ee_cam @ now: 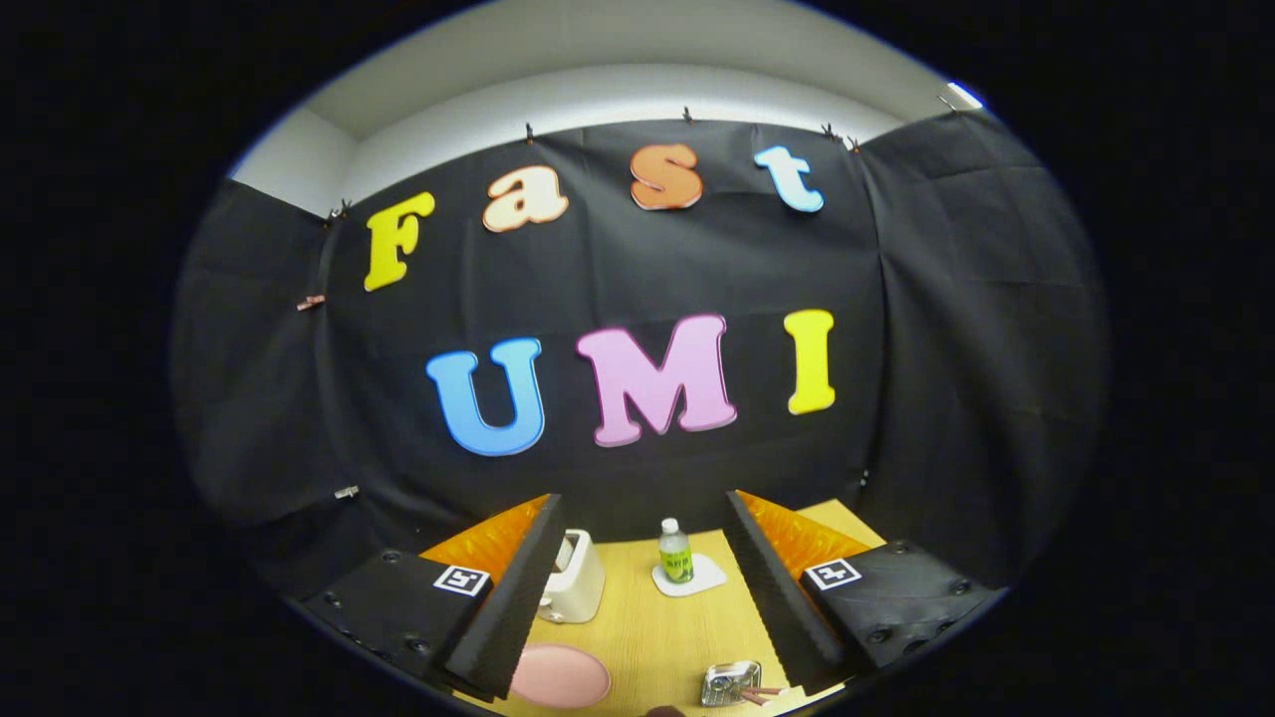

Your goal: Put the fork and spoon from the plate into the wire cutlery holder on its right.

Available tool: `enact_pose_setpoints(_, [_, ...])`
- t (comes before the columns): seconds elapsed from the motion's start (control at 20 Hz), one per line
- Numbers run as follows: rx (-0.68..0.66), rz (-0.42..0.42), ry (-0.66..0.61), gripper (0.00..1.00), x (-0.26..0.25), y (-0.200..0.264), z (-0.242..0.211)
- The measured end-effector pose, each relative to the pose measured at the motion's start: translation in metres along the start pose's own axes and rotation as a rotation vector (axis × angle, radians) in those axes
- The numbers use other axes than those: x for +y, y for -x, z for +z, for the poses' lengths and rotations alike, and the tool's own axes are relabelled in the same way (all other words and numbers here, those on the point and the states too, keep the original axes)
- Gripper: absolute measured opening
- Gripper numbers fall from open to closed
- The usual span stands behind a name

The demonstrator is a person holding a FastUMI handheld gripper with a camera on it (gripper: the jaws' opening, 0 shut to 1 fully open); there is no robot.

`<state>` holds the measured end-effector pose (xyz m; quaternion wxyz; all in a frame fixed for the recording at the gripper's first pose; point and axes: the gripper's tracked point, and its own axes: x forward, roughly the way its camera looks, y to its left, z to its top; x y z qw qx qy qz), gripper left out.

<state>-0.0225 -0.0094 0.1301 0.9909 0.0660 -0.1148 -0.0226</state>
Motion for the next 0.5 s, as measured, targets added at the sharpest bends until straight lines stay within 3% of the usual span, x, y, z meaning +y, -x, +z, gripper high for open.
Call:
enact_pose_setpoints(0.2, [-0.062, -0.097, 0.083, 0.99, -0.013, 0.006, 0.006])
enact_pose_setpoints(0.5, [-0.021, -0.118, 0.094, 0.98, -0.023, 0.016, -0.025])
